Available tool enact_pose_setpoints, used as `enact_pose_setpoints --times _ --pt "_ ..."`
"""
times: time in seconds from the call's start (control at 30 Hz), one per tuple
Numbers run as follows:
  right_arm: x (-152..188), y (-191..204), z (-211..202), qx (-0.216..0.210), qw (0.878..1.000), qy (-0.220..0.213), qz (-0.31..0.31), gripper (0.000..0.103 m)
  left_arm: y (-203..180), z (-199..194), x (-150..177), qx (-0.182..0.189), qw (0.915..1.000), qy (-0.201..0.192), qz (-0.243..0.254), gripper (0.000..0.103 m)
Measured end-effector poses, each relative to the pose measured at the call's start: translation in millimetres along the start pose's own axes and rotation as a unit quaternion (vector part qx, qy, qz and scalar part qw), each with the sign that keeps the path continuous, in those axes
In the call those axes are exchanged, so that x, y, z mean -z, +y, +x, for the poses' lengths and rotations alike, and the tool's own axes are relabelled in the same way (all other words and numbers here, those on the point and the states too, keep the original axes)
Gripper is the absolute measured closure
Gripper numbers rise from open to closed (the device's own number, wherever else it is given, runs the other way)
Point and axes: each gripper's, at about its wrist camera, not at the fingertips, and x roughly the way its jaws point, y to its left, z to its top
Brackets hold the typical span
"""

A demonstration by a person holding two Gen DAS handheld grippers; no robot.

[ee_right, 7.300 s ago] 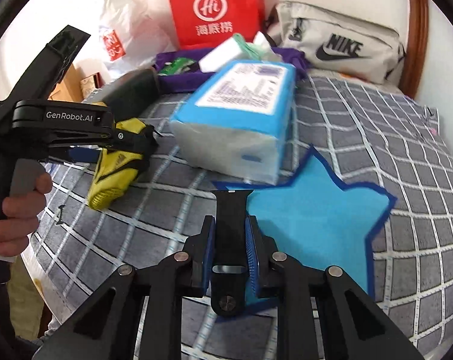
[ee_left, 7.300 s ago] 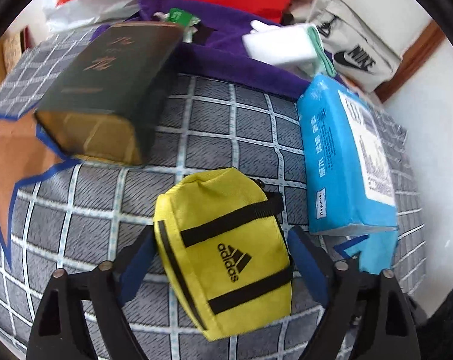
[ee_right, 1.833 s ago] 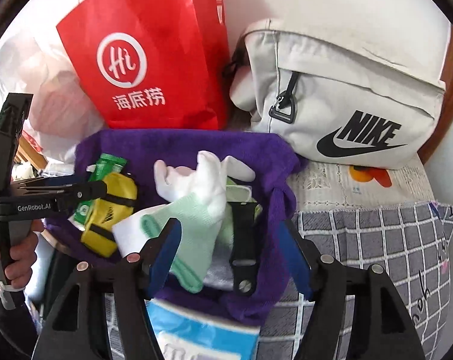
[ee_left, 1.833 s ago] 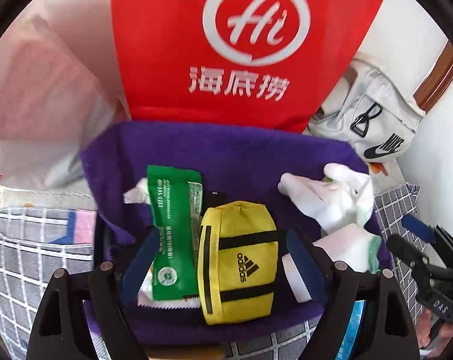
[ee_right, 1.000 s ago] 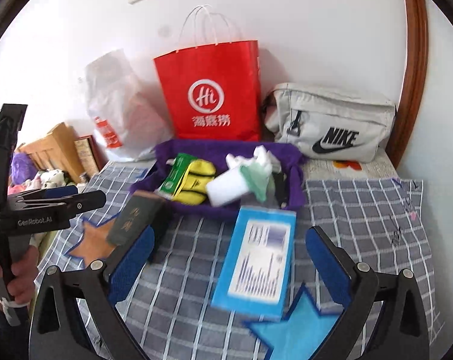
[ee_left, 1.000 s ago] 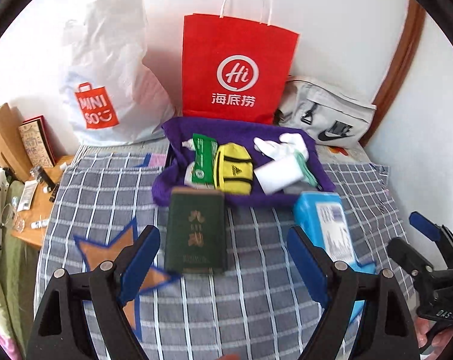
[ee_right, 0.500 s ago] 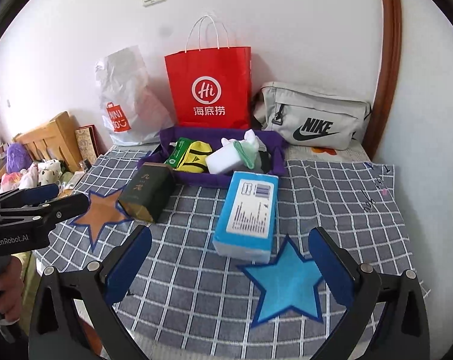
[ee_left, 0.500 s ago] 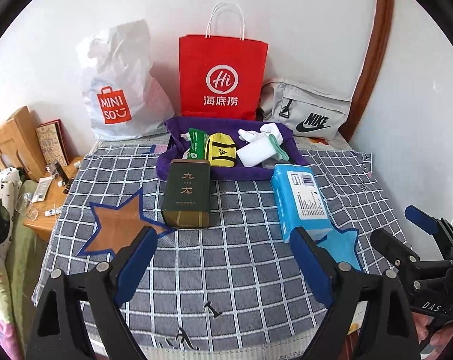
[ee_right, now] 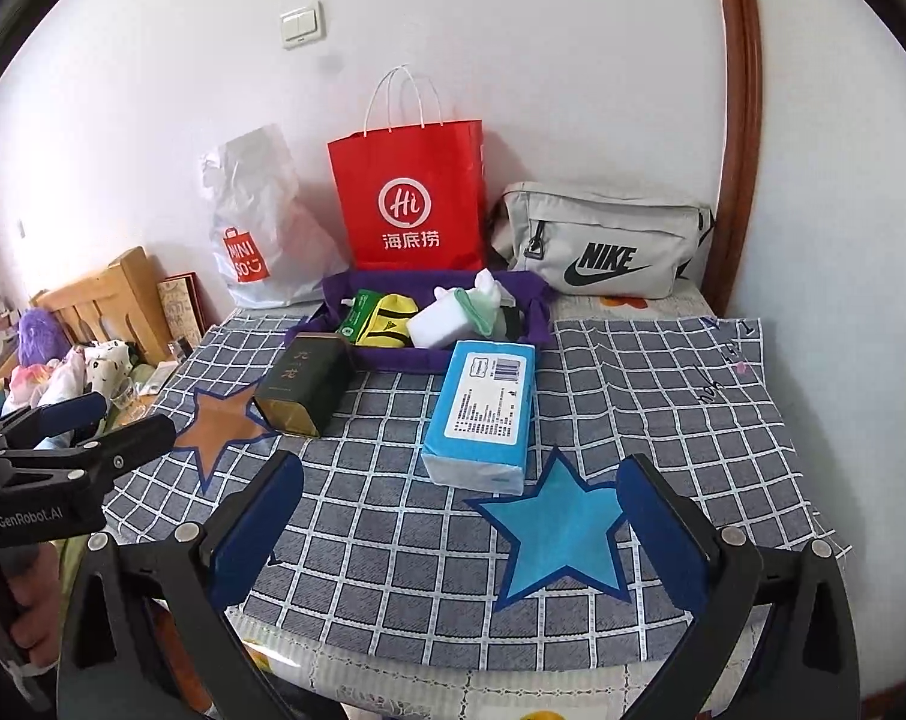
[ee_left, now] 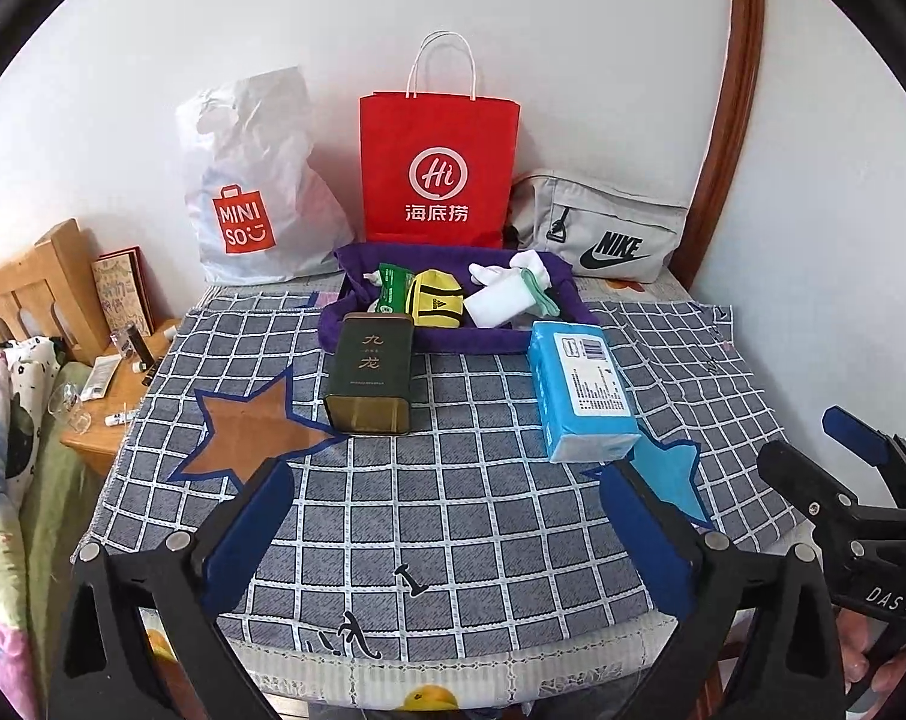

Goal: Organize soft objects

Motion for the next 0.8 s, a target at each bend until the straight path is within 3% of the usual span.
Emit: enact_pose_setpoints --times 0.8 --pt "5.0 8.7 -8.1 -0.002 1.0 -0.006 -0.01 0.0 3.3 -10.8 4.6 0.004 1.0 -0.005 -0.005 0.0"
